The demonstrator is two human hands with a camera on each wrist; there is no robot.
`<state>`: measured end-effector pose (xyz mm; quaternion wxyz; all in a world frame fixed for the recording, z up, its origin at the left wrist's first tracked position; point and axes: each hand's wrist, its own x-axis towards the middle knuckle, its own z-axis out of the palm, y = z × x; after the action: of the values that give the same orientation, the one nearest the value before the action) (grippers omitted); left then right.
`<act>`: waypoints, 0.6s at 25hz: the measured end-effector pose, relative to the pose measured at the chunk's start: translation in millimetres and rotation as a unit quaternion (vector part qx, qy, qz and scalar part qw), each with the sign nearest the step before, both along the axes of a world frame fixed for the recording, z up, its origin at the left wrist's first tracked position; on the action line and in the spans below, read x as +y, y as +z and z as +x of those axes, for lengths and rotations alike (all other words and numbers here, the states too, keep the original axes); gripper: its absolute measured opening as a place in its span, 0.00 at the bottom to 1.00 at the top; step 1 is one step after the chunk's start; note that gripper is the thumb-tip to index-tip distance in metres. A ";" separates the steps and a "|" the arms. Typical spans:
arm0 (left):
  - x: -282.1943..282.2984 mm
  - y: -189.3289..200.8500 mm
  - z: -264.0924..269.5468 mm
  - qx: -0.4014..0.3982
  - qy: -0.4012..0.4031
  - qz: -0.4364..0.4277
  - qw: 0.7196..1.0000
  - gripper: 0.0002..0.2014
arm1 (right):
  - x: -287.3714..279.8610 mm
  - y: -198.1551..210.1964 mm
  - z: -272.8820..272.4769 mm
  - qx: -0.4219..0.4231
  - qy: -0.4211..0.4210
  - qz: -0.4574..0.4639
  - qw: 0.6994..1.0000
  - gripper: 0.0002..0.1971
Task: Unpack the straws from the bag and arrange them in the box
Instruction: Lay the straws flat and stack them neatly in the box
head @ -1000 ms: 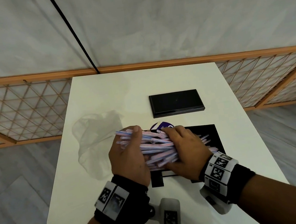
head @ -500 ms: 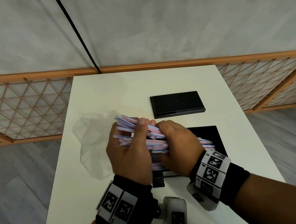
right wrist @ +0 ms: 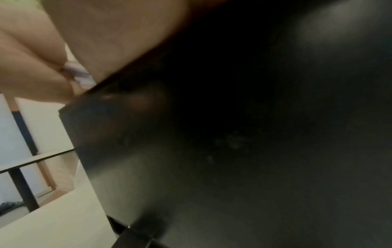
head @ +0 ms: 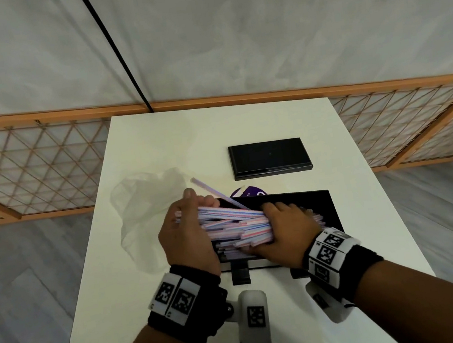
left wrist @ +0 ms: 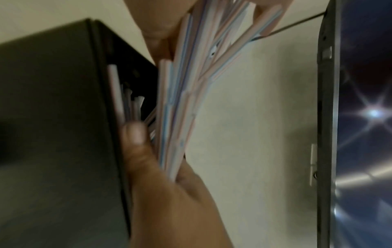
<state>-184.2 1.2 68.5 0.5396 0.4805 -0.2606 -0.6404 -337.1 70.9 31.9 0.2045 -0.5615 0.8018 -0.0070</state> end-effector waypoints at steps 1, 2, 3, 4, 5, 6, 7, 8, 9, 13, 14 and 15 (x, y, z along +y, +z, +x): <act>3.1 -0.3 -2.6 -0.009 -0.014 -0.008 1.000 0.08 | -2.1 -4.3 2.4 -0.014 0.002 -0.009 1.000 0.45; 5.0 -0.8 -3.2 -0.019 -0.031 -0.028 0.999 0.05 | -4.3 -7.2 4.4 -0.036 0.002 -0.024 0.999 0.45; 6.2 0.0 -4.1 -0.033 -0.050 -0.054 0.997 0.05 | -6.4 -8.9 5.2 -0.058 0.003 -0.042 0.997 0.45; 6.3 0.1 -4.6 -0.056 -0.068 -0.074 0.993 0.07 | -8.2 -9.3 5.6 -0.072 0.001 -0.052 0.996 0.45; 6.6 0.3 -5.0 -0.078 -0.078 -0.085 0.990 0.10 | -10.0 -8.9 5.6 -0.077 0.001 -0.054 0.996 0.46; 6.6 -1.3 -5.3 -0.094 -0.078 -0.089 0.989 0.12 | -11.4 -6.7 6.4 -0.076 0.002 -0.045 0.996 0.45; 6.3 -2.7 -5.6 -0.110 -0.070 -0.086 0.988 0.13 | -13.7 -4.7 8.2 -0.074 0.007 -0.034 0.997 0.44; 6.6 -3.0 -6.4 -0.125 -0.064 -0.082 0.987 0.12 | -15.7 -1.6 10.2 -0.077 0.015 -0.026 0.997 0.40; 7.0 -3.5 -7.1 -0.131 -0.060 -0.080 0.986 0.11 | -17.2 0.8 11.8 -0.086 0.022 -0.031 0.996 0.35; 5.4 3.8 -7.5 -0.024 -0.045 -0.033 0.998 0.08 | -15.8 21.5 12.6 -0.074 0.045 -0.111 0.990 0.18; 4.1 5.4 -6.9 0.004 -0.043 -0.025 0.999 0.08 | -13.6 26.2 12.8 -0.056 0.049 -0.114 0.991 0.19; 3.6 5.5 -5.7 0.010 -0.039 -0.031 0.999 0.07 | -11.0 29.0 13.7 -0.037 0.056 -0.114 0.991 0.20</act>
<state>-189.8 4.8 74.1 0.5312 0.4465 -0.2938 -0.6574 -323.4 59.9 60.9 0.1687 -0.6242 0.7551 -0.1082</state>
